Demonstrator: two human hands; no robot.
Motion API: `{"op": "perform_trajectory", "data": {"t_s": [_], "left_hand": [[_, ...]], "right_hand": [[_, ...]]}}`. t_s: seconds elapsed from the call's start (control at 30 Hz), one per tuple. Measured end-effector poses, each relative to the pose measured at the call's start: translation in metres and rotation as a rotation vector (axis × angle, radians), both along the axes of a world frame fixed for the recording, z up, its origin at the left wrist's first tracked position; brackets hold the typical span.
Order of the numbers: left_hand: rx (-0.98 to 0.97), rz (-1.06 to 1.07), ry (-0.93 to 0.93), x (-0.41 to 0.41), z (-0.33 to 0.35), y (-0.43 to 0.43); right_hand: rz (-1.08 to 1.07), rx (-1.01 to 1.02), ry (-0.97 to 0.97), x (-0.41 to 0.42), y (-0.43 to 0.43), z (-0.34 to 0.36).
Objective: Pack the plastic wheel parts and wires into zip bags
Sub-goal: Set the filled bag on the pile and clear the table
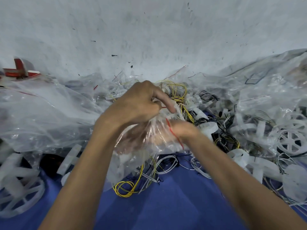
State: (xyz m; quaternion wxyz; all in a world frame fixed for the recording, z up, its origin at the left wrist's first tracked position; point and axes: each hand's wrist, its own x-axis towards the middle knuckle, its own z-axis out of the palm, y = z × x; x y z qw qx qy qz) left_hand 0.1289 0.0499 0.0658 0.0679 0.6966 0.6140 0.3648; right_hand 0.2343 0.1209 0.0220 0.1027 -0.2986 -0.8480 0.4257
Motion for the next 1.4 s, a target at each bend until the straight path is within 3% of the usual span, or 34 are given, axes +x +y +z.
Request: {"op": "perform_trajectory", "data": {"t_s": [0.03, 0.13, 0.27, 0.3, 0.4, 0.53, 0.73, 1.13, 1.27, 1.4], "left_hand": [[-0.014, 0.034, 0.035, -0.004, -0.001, 0.001], [-0.017, 0.136, 0.128, -0.013, -0.002, 0.002], [-0.157, 0.193, 0.198, -0.018, -0.003, 0.004], [-0.197, 0.196, 0.191, -0.017, -0.004, 0.003], [-0.240, 0.240, 0.160, -0.015, -0.006, 0.005], [-0.251, 0.297, 0.148, -0.016, -0.009, 0.009], [-0.292, 0.302, 0.136, -0.013, -0.010, 0.009], [-0.286, 0.274, 0.086, -0.018, -0.012, 0.010], [-0.271, 0.265, 0.073, -0.021, -0.014, 0.012], [-0.283, 0.249, 0.077, -0.024, -0.015, 0.013]], "right_hand": [[0.049, -0.105, -0.007, 0.005, -0.004, 0.012], [0.299, 0.117, 0.041, 0.029, 0.006, 0.031], [-0.003, 0.266, 0.272, 0.069, 0.042, 0.024], [-0.092, 0.333, 0.234, 0.076, 0.052, 0.017], [-0.238, 0.537, -0.162, 0.085, 0.077, -0.003], [-0.154, 0.461, -0.531, 0.083, 0.083, -0.019], [-0.157, 0.662, -0.570, 0.063, 0.080, -0.032], [-0.288, 0.759, 0.048, 0.078, 0.081, -0.005], [-0.377, 0.592, 0.282, 0.075, 0.074, 0.000], [-0.423, 0.243, 0.530, 0.074, 0.068, 0.006]]}}
